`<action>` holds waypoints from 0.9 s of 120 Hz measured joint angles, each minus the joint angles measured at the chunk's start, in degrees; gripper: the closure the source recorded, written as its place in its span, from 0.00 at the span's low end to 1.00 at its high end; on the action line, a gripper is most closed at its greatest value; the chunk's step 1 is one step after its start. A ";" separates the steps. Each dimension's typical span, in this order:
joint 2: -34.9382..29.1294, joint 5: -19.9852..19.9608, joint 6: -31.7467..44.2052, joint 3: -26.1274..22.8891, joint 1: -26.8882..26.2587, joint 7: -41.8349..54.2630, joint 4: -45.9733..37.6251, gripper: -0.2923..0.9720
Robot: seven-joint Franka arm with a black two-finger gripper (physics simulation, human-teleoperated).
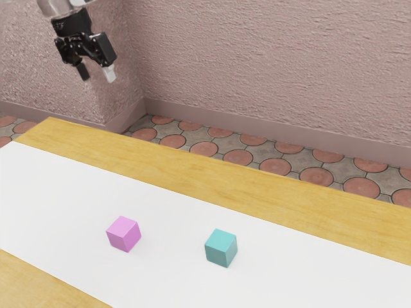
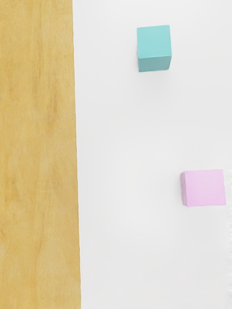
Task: Pick up the blue block with one arm, and put the blue block on the pink block with one arm
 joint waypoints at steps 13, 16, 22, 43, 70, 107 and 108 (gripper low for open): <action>1.07 1.55 0.50 0.34 4.70 -0.01 -0.04 0.25; 2.38 2.02 0.72 0.55 5.57 -0.21 0.11 0.25; 5.68 2.42 1.65 2.23 5.77 -0.90 -0.10 0.25; 9.55 1.05 9.35 4.21 -14.41 -4.76 -10.20 0.27; 10.35 -1.01 25.00 4.31 -19.90 -9.48 -23.76 0.27; 17.28 -1.42 38.36 3.95 -26.38 -14.30 -28.14 0.29; 17.27 -1.43 38.56 3.90 -26.45 -14.43 -28.37 0.29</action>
